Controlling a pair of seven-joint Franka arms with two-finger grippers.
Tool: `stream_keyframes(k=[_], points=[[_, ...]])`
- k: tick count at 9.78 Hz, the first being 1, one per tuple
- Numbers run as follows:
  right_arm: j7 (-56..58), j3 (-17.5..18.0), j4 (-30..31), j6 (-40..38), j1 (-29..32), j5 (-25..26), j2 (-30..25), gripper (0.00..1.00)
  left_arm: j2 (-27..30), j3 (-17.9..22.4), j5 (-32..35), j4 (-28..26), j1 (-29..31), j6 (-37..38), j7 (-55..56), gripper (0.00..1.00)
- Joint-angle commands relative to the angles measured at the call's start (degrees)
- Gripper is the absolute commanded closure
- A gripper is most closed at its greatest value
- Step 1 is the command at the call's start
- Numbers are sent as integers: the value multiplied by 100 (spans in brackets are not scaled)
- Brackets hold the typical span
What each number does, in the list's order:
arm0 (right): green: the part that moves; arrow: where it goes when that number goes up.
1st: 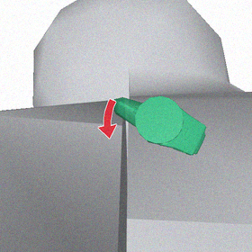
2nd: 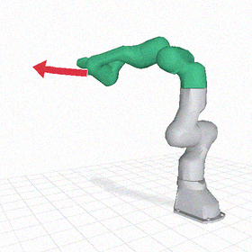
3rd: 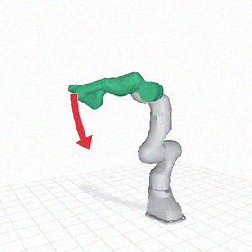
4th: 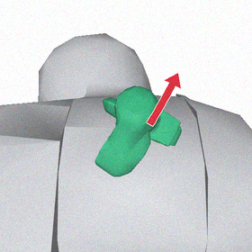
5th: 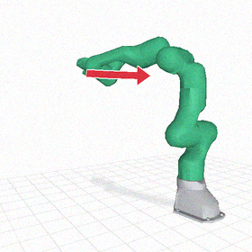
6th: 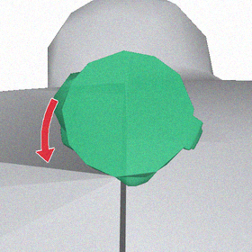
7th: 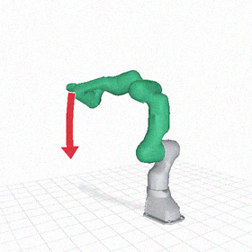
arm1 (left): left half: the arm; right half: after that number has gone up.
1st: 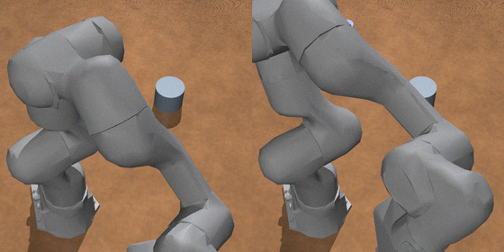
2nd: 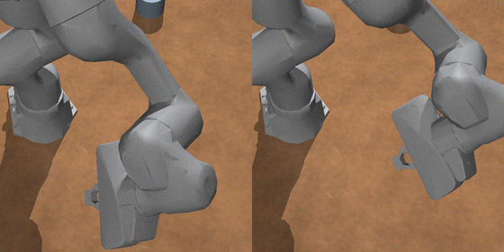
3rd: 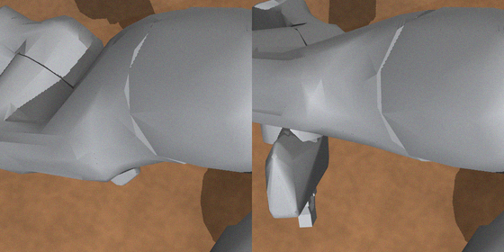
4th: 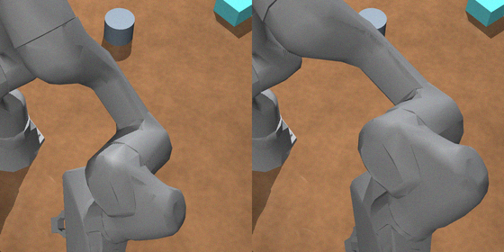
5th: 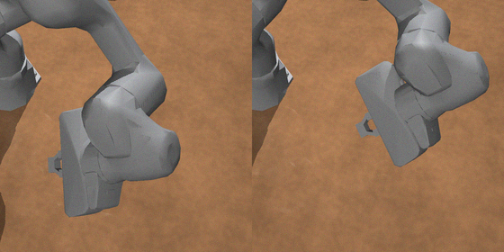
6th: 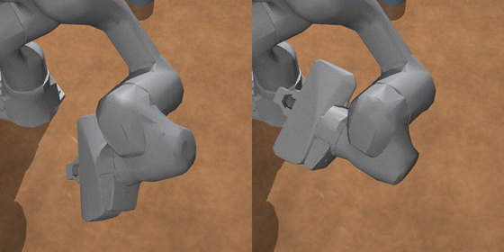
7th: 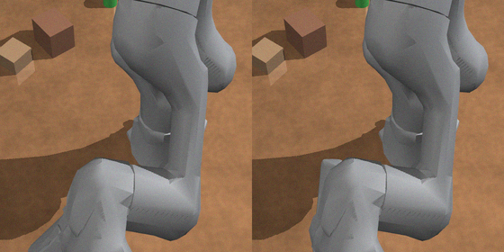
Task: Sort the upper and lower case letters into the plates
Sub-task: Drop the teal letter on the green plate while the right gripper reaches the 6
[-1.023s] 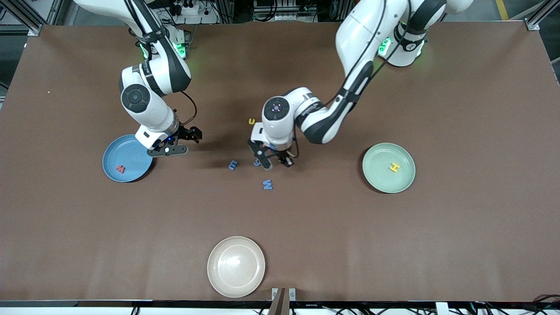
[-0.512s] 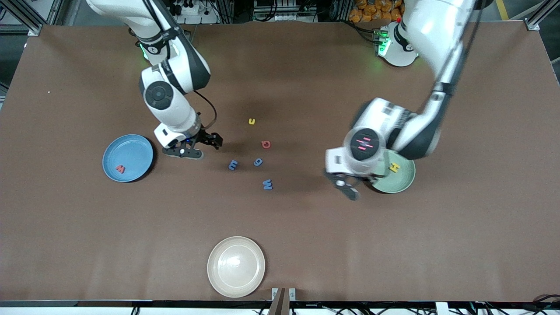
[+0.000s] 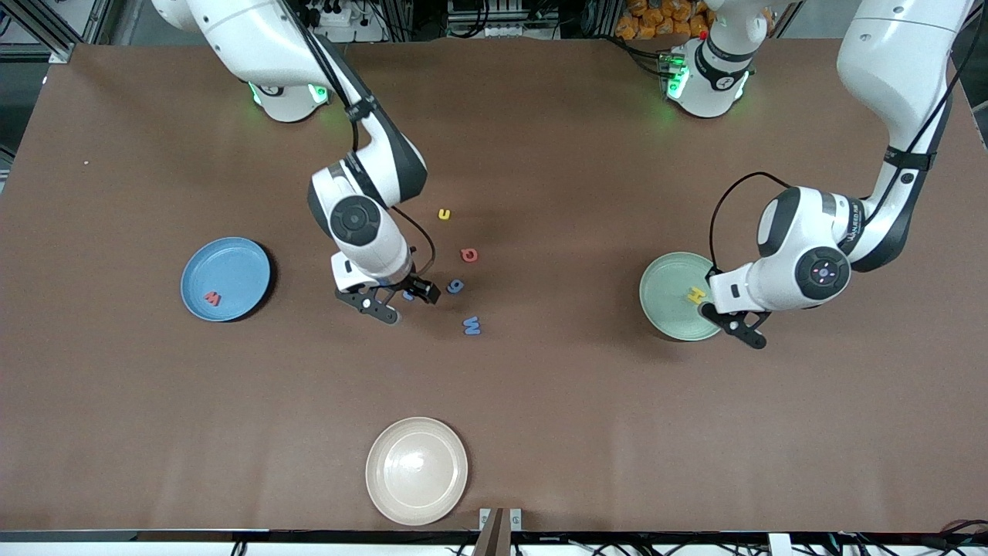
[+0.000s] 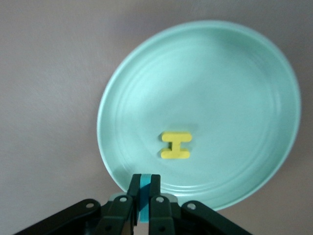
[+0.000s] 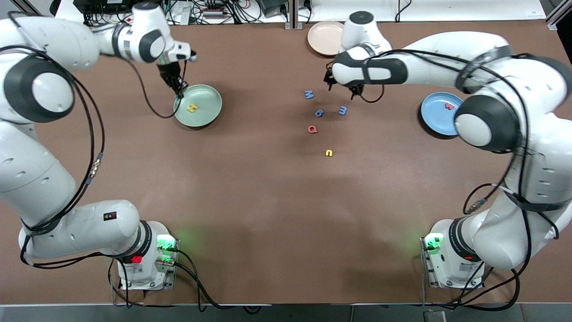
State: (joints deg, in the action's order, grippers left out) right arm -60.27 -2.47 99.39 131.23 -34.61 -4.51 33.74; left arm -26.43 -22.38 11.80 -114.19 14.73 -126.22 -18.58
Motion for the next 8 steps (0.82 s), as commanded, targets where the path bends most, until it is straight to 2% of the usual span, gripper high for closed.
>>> stream_keyframes(k=[1, 3, 4, 5, 6, 7, 8], points=[[-660, -26, -350, -72, -273, -137, 457, 0, 261, -188, -20, -428, -22, -193, 492, 100], [-732, -26, -342, 16, -423, -663, 493, 0, 235, -310, -28, -507, -207, -210, 1396, 100], [-741, -26, -341, 129, -432, -787, 502, 0, 200, -398, -28, -499, -242, -210, 1784, 69], [-741, -26, -333, 296, -484, -849, 528, 0, 165, -408, -28, -472, -234, -210, 1909, 26], [-741, -35, -333, 367, -572, -841, 650, 0, 190, -416, -28, -446, -234, -201, 1911, 20], [-749, -43, -315, 594, -616, -832, 738, 0, 191, -460, -28, -385, -234, -201, 1919, 0], [-784, -43, -315, 701, -617, -832, 817, 0, 191, -565, -28, -271, -234, -201, 1911, 0]])
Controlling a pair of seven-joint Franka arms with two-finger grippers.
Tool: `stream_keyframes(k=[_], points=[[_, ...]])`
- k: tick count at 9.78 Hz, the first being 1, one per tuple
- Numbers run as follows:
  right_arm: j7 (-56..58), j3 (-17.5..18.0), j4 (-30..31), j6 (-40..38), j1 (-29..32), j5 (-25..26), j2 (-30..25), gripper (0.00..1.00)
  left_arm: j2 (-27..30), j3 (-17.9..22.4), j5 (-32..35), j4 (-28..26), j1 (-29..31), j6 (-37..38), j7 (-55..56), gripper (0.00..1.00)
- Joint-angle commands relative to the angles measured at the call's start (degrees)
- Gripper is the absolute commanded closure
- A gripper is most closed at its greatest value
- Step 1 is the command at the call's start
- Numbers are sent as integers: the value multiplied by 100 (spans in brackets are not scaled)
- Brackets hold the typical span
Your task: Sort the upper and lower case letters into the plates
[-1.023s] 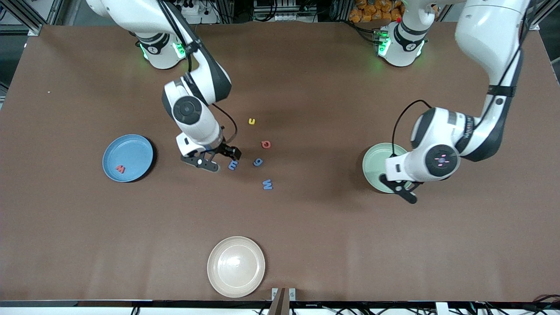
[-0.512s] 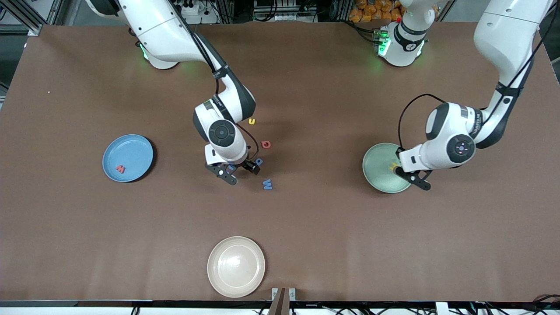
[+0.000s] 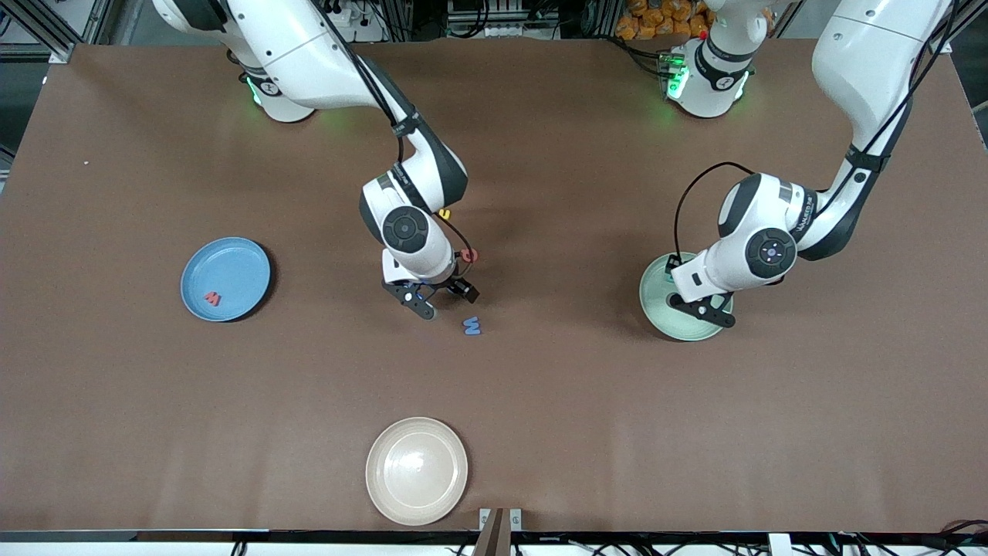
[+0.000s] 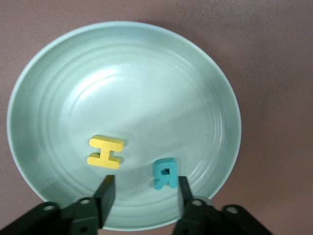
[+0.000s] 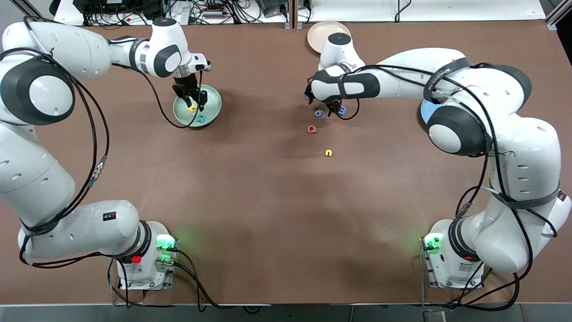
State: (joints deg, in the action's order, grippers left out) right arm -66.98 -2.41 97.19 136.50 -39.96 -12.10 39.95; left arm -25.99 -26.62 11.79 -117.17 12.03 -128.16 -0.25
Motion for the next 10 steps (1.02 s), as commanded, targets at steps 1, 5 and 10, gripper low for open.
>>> stream_keyframes(k=[1, 5, 10], points=[[-114, -49, -95, 184, -91, -64, 206, 0, 86, -211, -36, 176, -25, -16, 129, 0], [-122, -49, -51, 158, -91, -38, 206, 0, -782, -221, -19, 1518, -761, -25, 322, 0], [-122, -58, 10, 184, -161, -11, 197, 100, -1390, -177, 104, 2049, -1466, -585, 1000, 0]])
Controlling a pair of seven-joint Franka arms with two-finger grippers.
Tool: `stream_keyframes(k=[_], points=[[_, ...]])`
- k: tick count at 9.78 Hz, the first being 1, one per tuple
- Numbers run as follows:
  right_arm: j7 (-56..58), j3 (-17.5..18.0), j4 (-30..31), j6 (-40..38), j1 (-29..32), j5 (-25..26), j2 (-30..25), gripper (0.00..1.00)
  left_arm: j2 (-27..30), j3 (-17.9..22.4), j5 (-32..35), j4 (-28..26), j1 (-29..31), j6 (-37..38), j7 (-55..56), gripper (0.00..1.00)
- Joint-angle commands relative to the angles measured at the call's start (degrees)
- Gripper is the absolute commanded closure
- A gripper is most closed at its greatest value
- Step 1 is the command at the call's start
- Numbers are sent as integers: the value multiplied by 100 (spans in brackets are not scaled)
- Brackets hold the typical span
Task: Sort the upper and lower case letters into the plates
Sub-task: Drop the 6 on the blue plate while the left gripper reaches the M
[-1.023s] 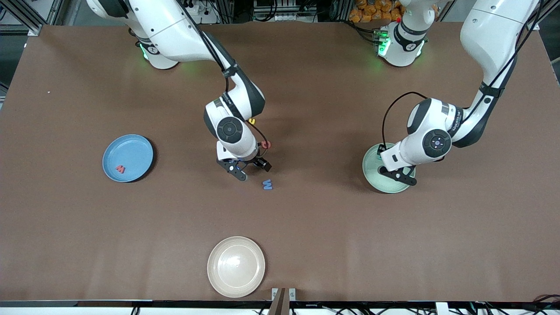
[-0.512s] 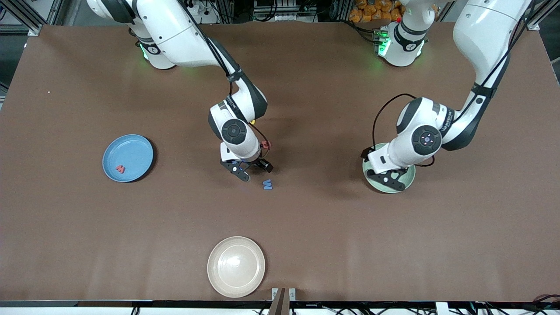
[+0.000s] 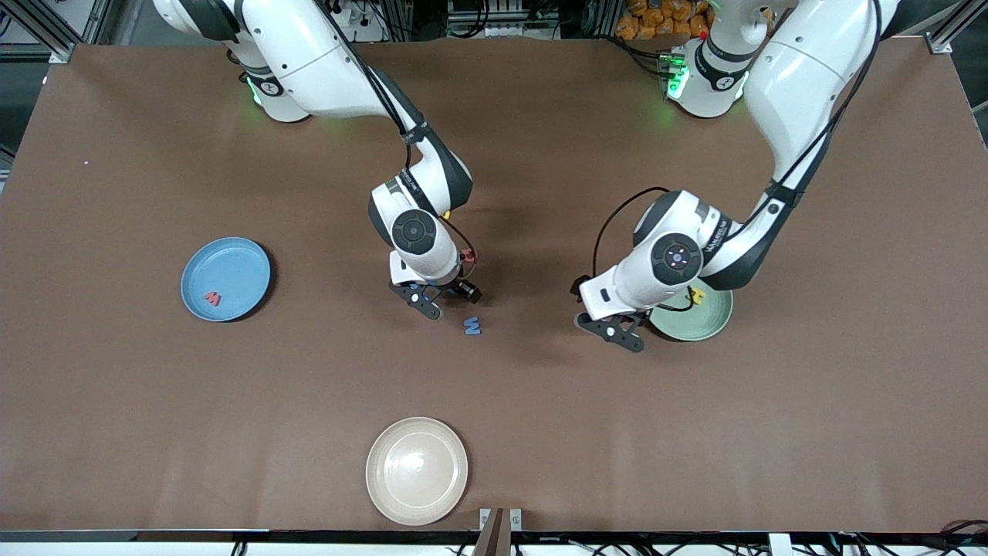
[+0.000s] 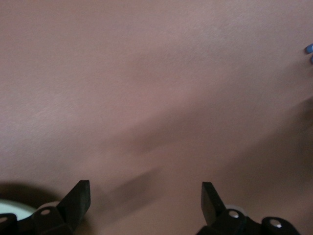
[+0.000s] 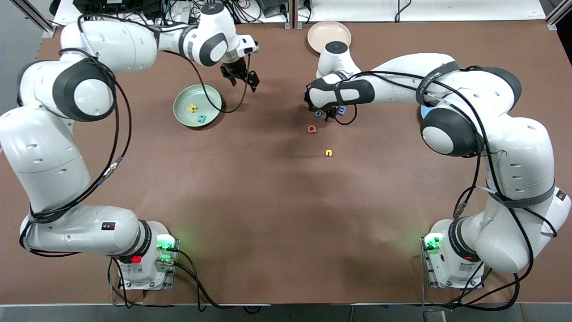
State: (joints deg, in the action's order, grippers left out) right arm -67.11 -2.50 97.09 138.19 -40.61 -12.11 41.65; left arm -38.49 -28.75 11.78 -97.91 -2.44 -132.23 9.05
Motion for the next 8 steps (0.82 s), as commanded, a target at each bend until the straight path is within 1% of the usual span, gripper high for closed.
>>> stream_keyframes(k=[1, 4, 5, 6, 7, 8], points=[[-101, -49, 64, 24, -96, -11, 18, 100, -211, 53, 149, 123, -151, -450, 71, 0], [-31, -92, 99, -63, -78, 33, -130, 100, -326, 53, 141, 184, -275, -637, 88, 0], [22, -249, 99, -273, -43, 286, -279, 100, -352, 80, 193, 193, -327, -829, 79, 0], [274, -494, 99, -902, 9, 741, -498, 100, -353, 89, 254, 202, -484, -1039, 88, 0], [756, -662, 195, -1291, 149, 902, -753, 100, -361, 167, 255, 307, -660, -1172, 88, 0], [1361, -751, 396, -1382, 411, 904, -1034, 100, -361, 368, 255, 360, -931, -1347, 97, 0]])
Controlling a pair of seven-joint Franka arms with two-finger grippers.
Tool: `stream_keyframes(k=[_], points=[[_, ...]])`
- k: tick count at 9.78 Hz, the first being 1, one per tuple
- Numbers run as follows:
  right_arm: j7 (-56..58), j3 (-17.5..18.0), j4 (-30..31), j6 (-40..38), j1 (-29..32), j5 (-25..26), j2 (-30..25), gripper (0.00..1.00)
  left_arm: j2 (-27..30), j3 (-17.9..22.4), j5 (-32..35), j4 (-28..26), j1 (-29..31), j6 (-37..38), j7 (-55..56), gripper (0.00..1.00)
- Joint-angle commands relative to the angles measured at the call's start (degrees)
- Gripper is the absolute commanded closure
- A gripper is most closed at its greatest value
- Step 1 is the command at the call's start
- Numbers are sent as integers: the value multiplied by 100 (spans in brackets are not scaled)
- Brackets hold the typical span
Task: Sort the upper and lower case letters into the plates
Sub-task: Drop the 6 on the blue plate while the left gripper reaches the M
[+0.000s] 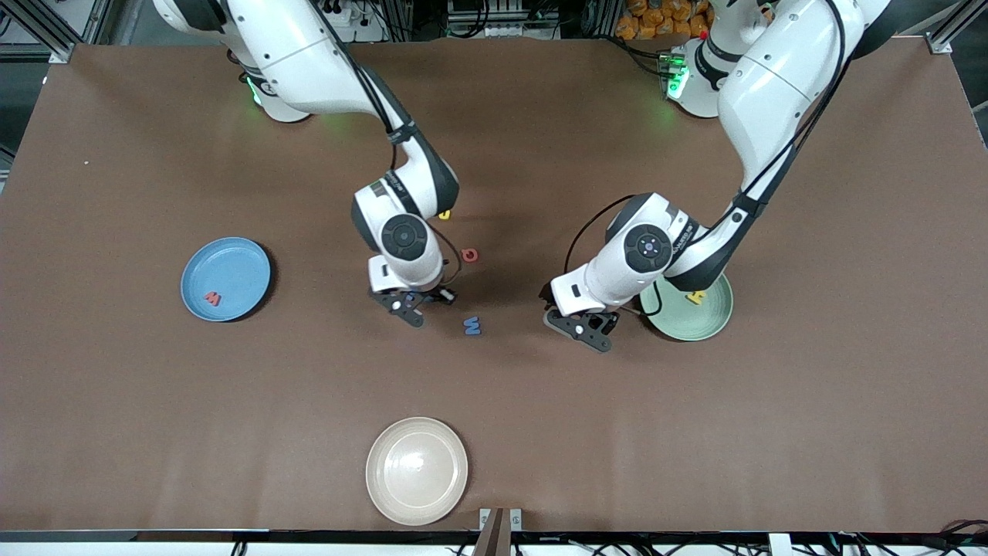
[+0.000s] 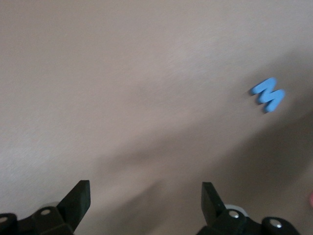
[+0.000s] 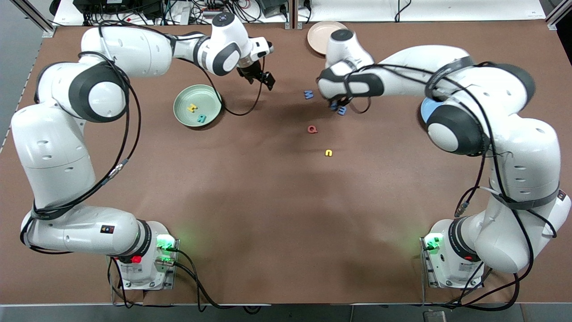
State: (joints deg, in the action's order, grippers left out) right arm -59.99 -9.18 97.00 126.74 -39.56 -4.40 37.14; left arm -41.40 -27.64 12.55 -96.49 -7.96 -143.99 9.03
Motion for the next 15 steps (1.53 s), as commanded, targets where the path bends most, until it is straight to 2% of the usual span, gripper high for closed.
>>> stream_keyframes(k=[1, 2, 4, 7, 9, 10, 11, 13, 15], points=[[1316, -102, 712, -247, 648, 132, -899, 100, -79, 485, 178, 314, -643, -374, 99, 0], [2010, -111, 1046, -247, 1035, 141, -1215, 100, -123, 679, 152, 437, -880, -532, 125, 0], [3504, -102, 1714, -247, 1983, 141, -1717, 100, -351, 725, 99, 866, -1145, -700, 657, 0], [4948, -111, 2234, -186, 2855, 150, -1859, 100, -615, 760, 143, 1097, -1436, -868, 1766, 0], [5915, -111, 2306, -176, 3365, 185, -1869, 98, -624, 951, 204, 1088, -1629, -868, 1796, 0], [6346, -111, 2315, -133, 3568, 185, -1843, 44, -642, 1049, 370, 1088, -1708, -868, 1465, 0], [6524, -93, 2315, -106, 3665, 185, -1834, 0, -685, 1058, 528, 1088, -1717, -868, 957, 0], [6518, -58, 2333, -106, 3457, 133, -1860, 0, -668, 1067, 609, 1071, -1508, -859, -596, 0], [6273, -58, 2315, -54, 2896, 36, -1877, 0, -712, 1067, 591, 1071, -1507, -859, -1567, 0]])
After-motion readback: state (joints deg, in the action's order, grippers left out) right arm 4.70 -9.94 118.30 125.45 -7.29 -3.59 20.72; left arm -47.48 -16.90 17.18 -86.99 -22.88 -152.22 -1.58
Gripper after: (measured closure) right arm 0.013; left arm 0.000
